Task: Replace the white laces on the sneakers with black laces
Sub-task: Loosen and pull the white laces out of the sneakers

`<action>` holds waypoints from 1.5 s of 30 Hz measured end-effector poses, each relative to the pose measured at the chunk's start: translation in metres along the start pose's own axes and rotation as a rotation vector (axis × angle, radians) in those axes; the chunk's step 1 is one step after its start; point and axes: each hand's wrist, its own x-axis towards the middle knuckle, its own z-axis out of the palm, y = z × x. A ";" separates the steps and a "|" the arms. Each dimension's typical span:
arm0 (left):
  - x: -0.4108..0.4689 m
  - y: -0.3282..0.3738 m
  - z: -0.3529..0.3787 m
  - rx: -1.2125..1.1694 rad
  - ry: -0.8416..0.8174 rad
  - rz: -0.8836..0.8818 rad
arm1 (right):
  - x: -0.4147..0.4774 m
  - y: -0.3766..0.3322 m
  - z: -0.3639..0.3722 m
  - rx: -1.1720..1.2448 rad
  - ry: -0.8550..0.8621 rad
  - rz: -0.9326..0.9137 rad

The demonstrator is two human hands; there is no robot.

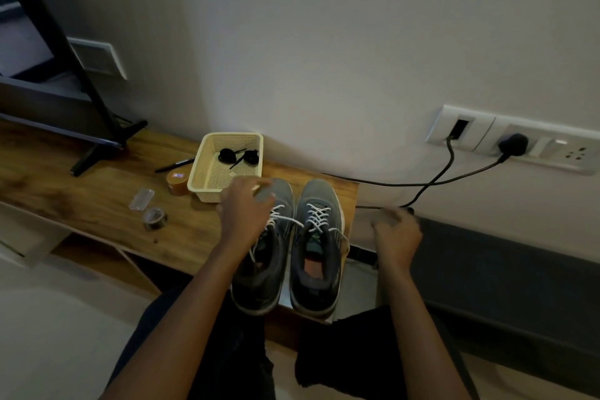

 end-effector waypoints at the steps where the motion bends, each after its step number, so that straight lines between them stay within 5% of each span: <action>1: -0.005 0.004 0.007 0.072 -0.079 0.047 | -0.005 -0.002 0.005 -0.052 -0.087 -0.033; 7: -0.024 0.018 0.042 0.469 -0.406 0.244 | -0.019 -0.004 0.021 -0.535 -0.375 -0.219; 12: -0.025 0.015 0.054 0.526 -0.353 0.335 | -0.025 -0.001 0.021 -0.675 -0.348 -0.321; 23: -0.029 0.013 0.056 0.567 -0.259 0.388 | -0.025 0.001 0.025 -0.680 -0.286 -0.320; 29: -0.021 0.008 0.047 0.418 -0.086 0.236 | -0.025 0.002 0.027 -0.691 -0.259 -0.290; 37: -0.030 0.008 0.056 0.519 -0.277 0.405 | -0.025 0.001 0.029 -0.580 -0.225 -0.241; 45: -0.033 0.015 0.061 0.572 -0.287 0.379 | -0.026 -0.001 0.026 -0.561 -0.238 -0.213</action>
